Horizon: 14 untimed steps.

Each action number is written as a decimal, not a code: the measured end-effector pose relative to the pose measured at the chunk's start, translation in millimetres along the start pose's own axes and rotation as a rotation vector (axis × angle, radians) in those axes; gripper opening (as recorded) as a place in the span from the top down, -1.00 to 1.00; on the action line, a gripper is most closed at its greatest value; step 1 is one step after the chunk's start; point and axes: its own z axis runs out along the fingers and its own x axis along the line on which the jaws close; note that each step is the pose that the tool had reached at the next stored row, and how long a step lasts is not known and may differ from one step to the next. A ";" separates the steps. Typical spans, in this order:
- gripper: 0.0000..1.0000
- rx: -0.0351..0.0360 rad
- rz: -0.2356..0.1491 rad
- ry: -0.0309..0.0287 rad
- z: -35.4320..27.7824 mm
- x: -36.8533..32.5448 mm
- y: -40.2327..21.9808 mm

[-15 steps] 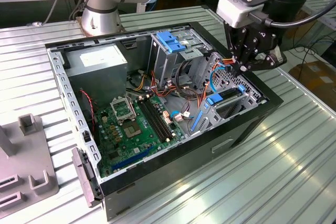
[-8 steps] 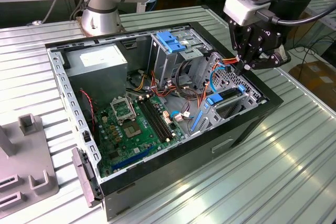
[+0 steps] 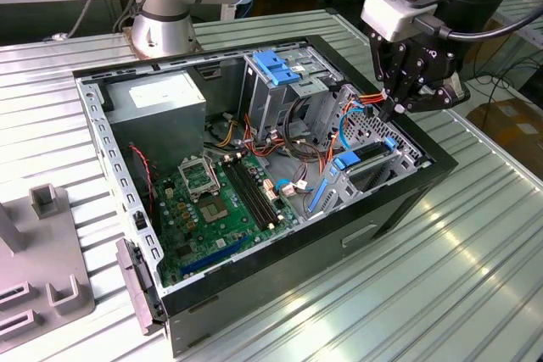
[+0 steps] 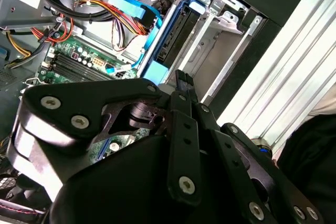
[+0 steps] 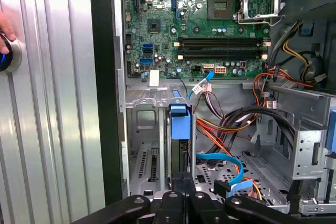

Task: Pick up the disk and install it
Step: 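Insert the disk into the insertion slot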

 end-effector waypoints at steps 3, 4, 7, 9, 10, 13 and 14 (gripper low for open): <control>0.80 -0.0198 0.000 0.0001 2.2 0.1 0.3; 0.80 -0.0317 0.001 0.0005 3.3 0.1 0.5; 0.80 -0.0631 0.005 0.0016 6.1 0.1 -0.5; 0.80 -0.0730 0.009 0.0028 9.1 -0.8 -3.6; 0.80 -0.0761 0.011 0.0030 11.1 -1.1 -5.3; 0.80 -0.0806 0.015 0.0037 14.2 -1.3 -9.8; 0.80 -0.0807 0.015 0.0039 14.1 -1.3 -9.8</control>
